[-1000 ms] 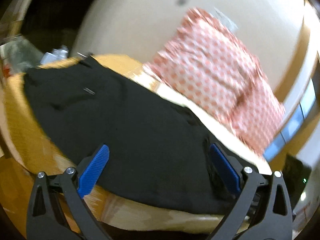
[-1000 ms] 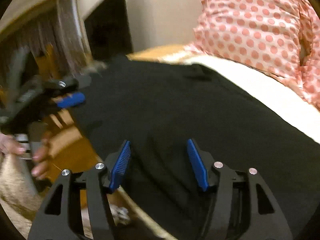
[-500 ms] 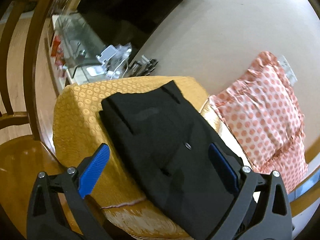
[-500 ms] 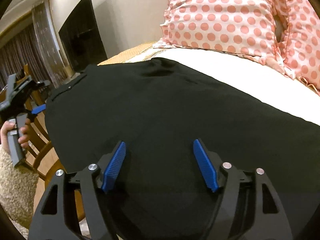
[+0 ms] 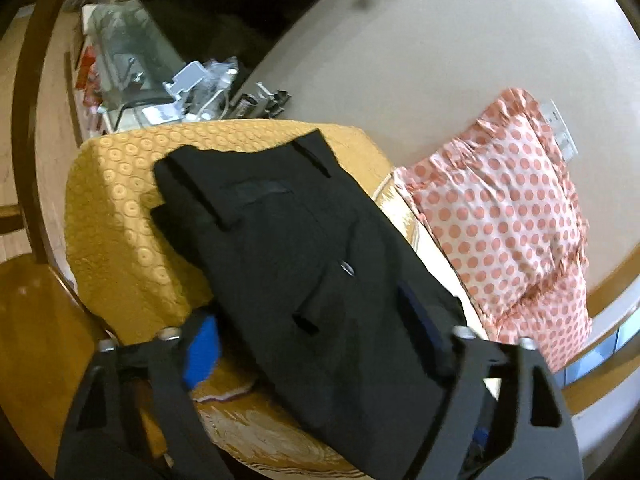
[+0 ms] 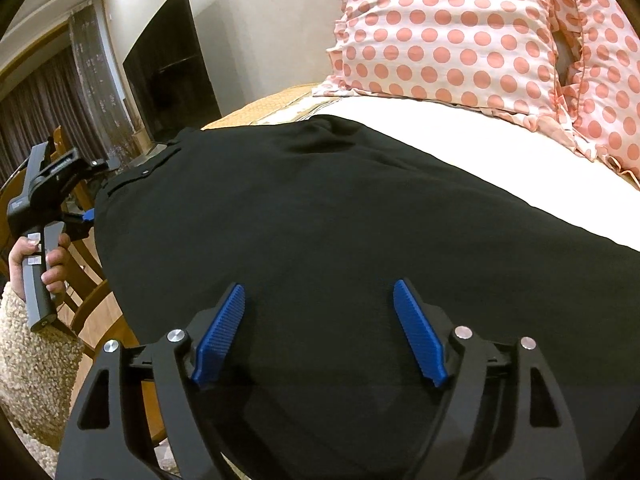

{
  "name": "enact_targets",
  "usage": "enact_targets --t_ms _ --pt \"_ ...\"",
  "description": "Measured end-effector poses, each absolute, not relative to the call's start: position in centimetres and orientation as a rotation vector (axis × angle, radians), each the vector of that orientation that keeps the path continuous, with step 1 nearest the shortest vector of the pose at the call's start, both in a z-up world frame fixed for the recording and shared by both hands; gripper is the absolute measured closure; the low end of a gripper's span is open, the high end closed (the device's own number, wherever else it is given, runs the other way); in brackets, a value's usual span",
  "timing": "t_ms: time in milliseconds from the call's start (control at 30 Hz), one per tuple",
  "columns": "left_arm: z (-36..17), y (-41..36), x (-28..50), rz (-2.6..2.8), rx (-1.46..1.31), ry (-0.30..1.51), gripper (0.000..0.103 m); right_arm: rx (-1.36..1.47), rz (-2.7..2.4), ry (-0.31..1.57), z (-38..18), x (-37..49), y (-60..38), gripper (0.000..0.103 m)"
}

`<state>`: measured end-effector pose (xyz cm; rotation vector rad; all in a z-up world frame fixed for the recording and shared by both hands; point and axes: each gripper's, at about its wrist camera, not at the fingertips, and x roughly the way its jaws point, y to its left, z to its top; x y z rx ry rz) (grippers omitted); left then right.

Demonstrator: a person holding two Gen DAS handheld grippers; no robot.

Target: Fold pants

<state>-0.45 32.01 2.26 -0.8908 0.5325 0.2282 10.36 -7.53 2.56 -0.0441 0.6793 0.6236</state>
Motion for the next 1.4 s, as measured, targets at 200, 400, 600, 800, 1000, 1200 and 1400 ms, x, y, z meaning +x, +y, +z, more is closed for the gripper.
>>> enact_targets --t_ms 200,400,600,800,1000,1200,1400 --pt "1.8 32.7 -0.3 0.314 -0.864 0.554 0.08 0.098 0.612 0.67 2.8 10.1 -10.2 0.024" --pt "6.2 29.0 0.5 0.364 -0.629 0.522 0.086 0.206 0.545 0.601 4.5 8.6 -15.7 0.024" --pt "13.2 20.2 3.3 0.221 -0.365 0.466 0.092 0.309 0.429 0.523 5.2 6.7 -22.0 0.022" --pt "17.3 5.7 5.9 -0.06 -0.103 0.423 0.092 0.401 0.3 0.495 4.6 4.6 -27.9 0.022" --pt "13.0 -10.1 3.9 -0.428 0.166 0.486 0.092 0.447 0.165 0.453 4.2 2.3 -33.2 0.021" --pt "5.6 -15.0 3.4 -0.544 0.254 0.674 0.092 0.499 0.084 0.485 2.7 1.9 -36.6 0.021" --pt "9.6 -14.2 2.2 -0.533 0.184 0.547 0.092 0.502 0.078 0.489 2.2 2.4 -36.8 0.021"
